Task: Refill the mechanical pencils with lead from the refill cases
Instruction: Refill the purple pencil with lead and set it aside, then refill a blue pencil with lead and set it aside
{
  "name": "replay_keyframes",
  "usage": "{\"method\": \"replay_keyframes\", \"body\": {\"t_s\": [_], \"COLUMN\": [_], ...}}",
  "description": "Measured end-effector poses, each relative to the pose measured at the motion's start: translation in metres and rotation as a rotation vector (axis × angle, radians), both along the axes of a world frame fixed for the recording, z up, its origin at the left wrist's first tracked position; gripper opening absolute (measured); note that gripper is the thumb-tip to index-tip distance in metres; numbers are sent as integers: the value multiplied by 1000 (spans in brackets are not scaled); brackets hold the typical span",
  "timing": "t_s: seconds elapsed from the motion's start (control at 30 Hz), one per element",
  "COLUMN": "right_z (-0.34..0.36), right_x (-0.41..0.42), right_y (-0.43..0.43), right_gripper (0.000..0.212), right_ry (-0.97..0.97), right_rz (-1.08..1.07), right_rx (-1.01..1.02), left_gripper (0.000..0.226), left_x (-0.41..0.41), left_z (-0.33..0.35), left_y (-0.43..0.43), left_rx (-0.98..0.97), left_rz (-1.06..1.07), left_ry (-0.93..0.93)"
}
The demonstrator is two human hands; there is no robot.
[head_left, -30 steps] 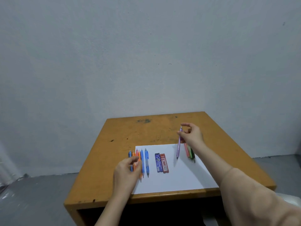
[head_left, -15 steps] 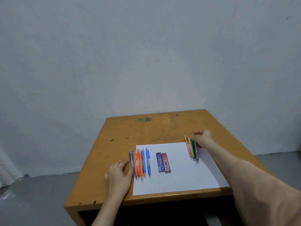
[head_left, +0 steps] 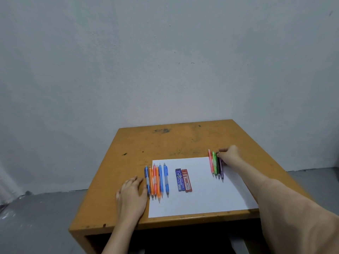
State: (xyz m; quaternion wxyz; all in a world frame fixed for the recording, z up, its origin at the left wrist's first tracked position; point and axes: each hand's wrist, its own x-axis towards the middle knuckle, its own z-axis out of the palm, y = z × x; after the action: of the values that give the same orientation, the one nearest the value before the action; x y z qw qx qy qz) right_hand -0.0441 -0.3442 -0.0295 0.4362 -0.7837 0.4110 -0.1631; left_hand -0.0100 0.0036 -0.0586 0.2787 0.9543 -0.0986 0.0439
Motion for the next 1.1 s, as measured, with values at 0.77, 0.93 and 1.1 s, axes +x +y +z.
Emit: {"method": "replay_keyframes", "body": {"t_s": [0.77, 0.93, 1.1], "right_z": [34, 42, 41], "right_x": [-23, -19, -7], "right_y": [71, 110, 143], "right_gripper": [30, 26, 27], "right_ry": [-57, -117, -75], "right_rz": [285, 453, 619], "right_rx": [-125, -128, -130], "left_gripper": [44, 44, 44], "left_x": [-1, -3, -6], "left_z": [-1, 1, 3], "left_y": [1, 0, 0], "left_rx": [31, 30, 11], "left_rz": [5, 12, 16], "left_ry": [26, 31, 28]}}
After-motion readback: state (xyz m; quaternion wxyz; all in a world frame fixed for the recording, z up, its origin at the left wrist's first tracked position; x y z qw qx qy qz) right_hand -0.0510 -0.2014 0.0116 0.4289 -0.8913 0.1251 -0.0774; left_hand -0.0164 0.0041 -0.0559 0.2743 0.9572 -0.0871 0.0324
